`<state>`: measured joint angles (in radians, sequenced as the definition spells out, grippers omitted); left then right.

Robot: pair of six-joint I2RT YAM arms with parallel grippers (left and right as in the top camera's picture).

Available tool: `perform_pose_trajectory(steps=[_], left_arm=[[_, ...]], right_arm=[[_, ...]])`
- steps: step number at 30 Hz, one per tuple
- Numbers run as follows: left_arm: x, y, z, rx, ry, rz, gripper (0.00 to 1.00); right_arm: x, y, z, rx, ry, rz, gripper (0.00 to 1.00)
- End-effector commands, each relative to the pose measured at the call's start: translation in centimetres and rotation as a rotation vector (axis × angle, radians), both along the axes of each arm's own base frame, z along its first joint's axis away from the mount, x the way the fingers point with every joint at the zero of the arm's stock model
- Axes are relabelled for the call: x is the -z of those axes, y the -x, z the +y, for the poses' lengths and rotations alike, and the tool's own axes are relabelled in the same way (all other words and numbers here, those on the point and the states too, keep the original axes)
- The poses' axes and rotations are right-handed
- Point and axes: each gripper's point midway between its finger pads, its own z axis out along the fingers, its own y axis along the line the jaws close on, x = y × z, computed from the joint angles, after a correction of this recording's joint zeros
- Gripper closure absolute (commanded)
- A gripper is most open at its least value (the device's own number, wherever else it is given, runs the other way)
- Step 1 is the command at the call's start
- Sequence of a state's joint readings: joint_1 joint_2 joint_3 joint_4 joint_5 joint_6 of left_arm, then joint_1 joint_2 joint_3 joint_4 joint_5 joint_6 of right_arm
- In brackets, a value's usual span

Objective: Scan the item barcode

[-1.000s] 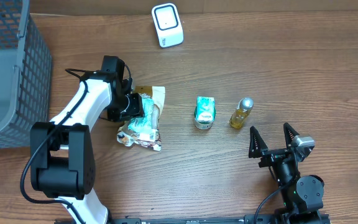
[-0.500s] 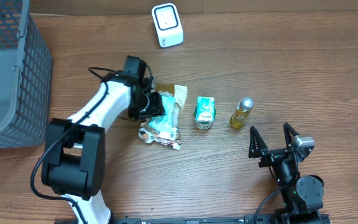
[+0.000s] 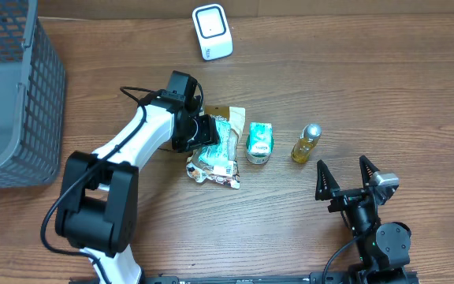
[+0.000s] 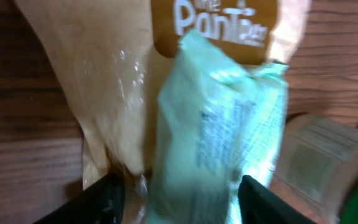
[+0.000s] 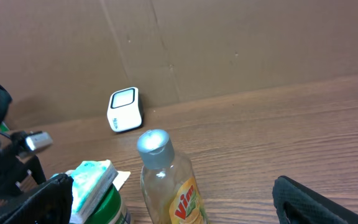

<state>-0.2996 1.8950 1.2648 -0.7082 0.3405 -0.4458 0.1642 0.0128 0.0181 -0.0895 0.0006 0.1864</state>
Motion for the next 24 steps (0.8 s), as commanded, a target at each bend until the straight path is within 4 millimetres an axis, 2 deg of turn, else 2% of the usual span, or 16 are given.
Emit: perform_pose_trajectory(steps=[1,7,10,14,21,24], left_arm=[[-4.5,-1.0,0.1,-0.006,0.035,-0.116,0.34],[-9.8,-1.5,1.1,-0.024,0.069,-0.256,0.33],[-12.1,-1.7,2.7,-0.037,0.055,-0.328,0.32],[-13.0,-2.0,7.6,-0.150,-0.071,-0.359,0.25],[-11.6,-0.5,18.3,-0.362,-0.358,-0.271,0.21],[-11.5,0.0,21.3,-0.431,-0.425,-0.250,0.13]], right_arm=[[0.1,0.0,-0.1,0.006,-0.001,-0.005,0.00],[0.1,0.0,-0.1,0.006,-0.001,-0.005,0.00],[0.1,0.0,-0.1,0.006,-0.001,-0.005,0.00],[0.1,0.0,-0.1,0.006,-0.001,-0.005,0.00],[0.1,0.0,-0.1,0.006,-0.001,-0.005,0.00],[0.1,0.0,-0.1,0.006,-0.001,-0.005,0.00]])
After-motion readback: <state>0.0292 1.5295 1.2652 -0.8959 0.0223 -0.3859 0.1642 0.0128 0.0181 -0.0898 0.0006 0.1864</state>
